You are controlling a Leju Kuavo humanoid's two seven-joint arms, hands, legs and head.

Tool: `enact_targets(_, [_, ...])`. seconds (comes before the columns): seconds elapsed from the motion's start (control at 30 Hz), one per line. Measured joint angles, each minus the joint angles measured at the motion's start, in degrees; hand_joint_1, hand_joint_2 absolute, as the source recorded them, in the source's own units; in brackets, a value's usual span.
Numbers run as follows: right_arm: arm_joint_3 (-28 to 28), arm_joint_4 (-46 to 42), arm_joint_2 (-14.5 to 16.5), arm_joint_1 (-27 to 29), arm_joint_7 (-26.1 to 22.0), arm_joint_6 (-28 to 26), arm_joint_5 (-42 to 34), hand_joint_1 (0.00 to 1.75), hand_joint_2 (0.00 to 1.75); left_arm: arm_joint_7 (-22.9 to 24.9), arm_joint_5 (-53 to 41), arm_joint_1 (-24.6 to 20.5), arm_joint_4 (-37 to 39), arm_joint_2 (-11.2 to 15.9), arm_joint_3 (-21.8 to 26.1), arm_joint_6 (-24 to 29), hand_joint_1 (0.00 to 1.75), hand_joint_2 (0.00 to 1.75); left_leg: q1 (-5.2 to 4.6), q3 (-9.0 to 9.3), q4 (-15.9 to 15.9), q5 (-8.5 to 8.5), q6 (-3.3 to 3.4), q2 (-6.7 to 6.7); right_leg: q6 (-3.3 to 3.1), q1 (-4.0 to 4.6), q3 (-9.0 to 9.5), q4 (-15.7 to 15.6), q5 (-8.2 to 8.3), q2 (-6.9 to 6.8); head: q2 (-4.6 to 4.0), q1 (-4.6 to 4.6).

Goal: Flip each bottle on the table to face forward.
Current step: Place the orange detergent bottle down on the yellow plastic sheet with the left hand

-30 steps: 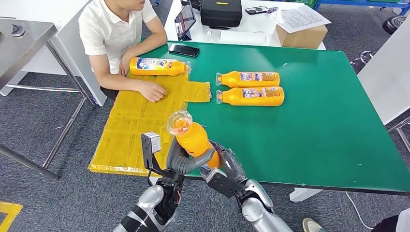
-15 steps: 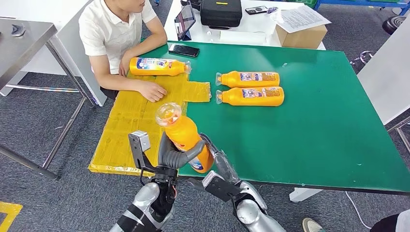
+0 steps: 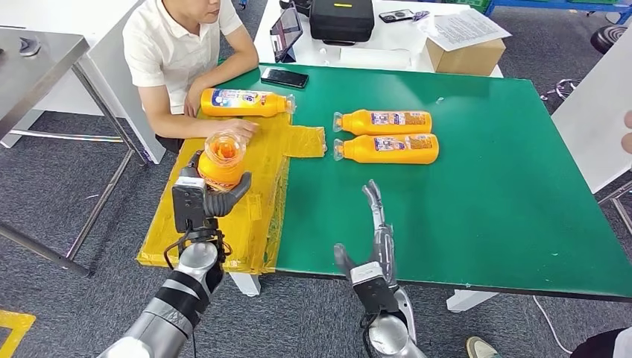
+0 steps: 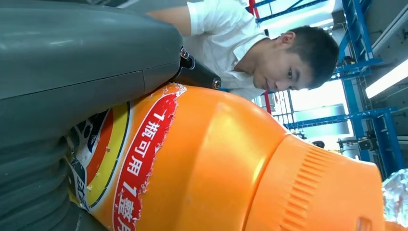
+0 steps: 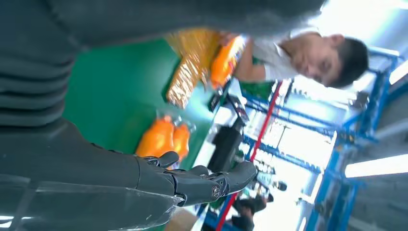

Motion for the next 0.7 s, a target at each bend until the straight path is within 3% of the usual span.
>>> enact_targets(0.07, [-1.0,-0.9,0.5,0.4,-0.4,-0.8,-0.5,0.00,0.00,1.4,-5.0,-0.1,0.3,0.3,0.7,0.2,1.75,1.75,0.00,-0.02,0.0,0.00,0.00,-0.01,0.00,0.00,-0.03,0.0,0.00,-0.01,0.00,0.01])
enact_targets(0.23, [-4.4,-3.8,1.8,1.1,-1.7,-2.7,-3.0,0.00,0.00,10.8,-30.5,-2.4,4.4,0.9,2.3,-0.5,1.75,1.75,0.00,-0.07,0.0,0.00,0.00,-0.02,0.00,0.00,-0.08,0.0,0.00,-0.03,0.00,0.00])
enact_targets(0.3, [-5.5,-4.8,2.0,1.3,-1.5,-1.3,-3.4,0.00,0.00,16.1,-37.9,-4.7,8.0,1.4,1.9,-3.9,1.69,1.75,0.00,-0.06,0.0,0.03,-0.02,-0.02,-0.01,0.00,-0.09,0.0,0.01,-0.03,0.00,0.01])
enact_targets(0.43, [-7.3,-5.3,2.5,1.8,-1.2,2.1,-3.8,0.00,0.00,27.1,-48.1,-9.0,16.0,2.4,-0.8,-15.8,1.60,1.75,0.00,-0.07,0.0,0.07,-0.06,-0.02,0.00,0.00,-0.09,0.0,0.03,-0.03,0.00,-0.01])
enact_targets(0.53, [-8.1,-5.3,2.7,2.3,-1.2,3.0,-4.1,0.00,0.00,29.7,-49.9,-10.9,19.5,2.8,-2.3,-19.5,1.28,1.75,0.00,-0.08,0.0,0.07,-0.06,-0.02,0.01,0.00,-0.10,0.1,0.03,-0.03,0.00,0.01])
enact_targets(0.67, [-9.1,-5.3,3.1,2.4,-1.3,4.1,-4.1,0.00,0.00,31.7,-51.7,-13.0,22.2,3.1,-3.5,-22.0,0.24,1.75,0.00,-0.09,0.0,0.07,-0.07,-0.03,0.01,0.00,-0.12,0.1,0.03,-0.03,0.00,-0.01])
enact_targets(0.7, [-9.3,-5.3,3.2,2.5,-1.3,4.4,-4.1,0.00,0.00,32.0,-52.2,-13.4,22.7,3.1,-3.6,-22.7,0.21,1.75,0.00,-0.09,0.0,0.07,-0.07,-0.03,0.00,0.00,-0.12,0.1,0.02,-0.03,0.00,-0.01])
